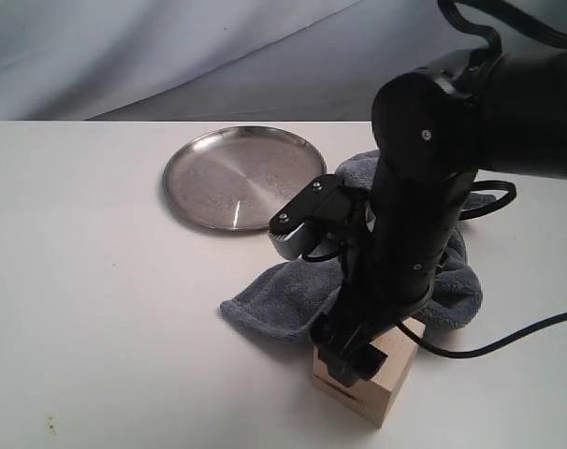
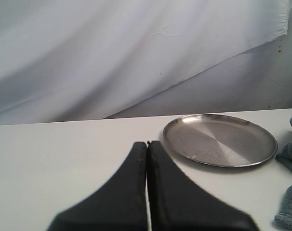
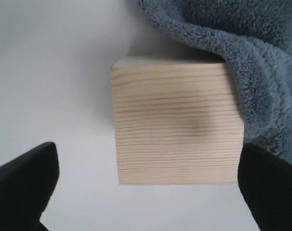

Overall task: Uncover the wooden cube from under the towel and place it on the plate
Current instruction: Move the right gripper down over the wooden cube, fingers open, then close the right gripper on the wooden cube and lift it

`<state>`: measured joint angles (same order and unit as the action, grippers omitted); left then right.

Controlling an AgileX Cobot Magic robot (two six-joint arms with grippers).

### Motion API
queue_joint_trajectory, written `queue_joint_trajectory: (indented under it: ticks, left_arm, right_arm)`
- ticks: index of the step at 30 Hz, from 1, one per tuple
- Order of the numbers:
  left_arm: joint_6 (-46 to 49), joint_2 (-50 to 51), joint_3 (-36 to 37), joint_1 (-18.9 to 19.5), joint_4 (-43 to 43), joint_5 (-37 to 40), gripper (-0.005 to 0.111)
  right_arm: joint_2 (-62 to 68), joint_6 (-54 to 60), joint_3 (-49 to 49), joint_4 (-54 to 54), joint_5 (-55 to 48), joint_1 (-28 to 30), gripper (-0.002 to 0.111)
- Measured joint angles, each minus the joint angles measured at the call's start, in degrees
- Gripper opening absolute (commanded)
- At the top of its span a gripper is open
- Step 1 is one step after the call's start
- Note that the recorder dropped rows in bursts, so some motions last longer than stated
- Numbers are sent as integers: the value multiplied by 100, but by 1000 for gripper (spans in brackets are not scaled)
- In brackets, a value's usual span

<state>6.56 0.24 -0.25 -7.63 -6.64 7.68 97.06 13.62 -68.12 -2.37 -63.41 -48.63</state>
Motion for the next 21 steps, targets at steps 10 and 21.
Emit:
queue_joint_trajectory:
  ticks: [10, 21]
  left_arm:
    - [0, 0, 0, 0, 0, 0, 0]
    - [0, 0, 0, 0, 0, 0, 0]
  right_arm:
    - [199, 0, 4, 152, 133, 0, 91]
    - [597, -176, 4, 452, 168, 0, 91]
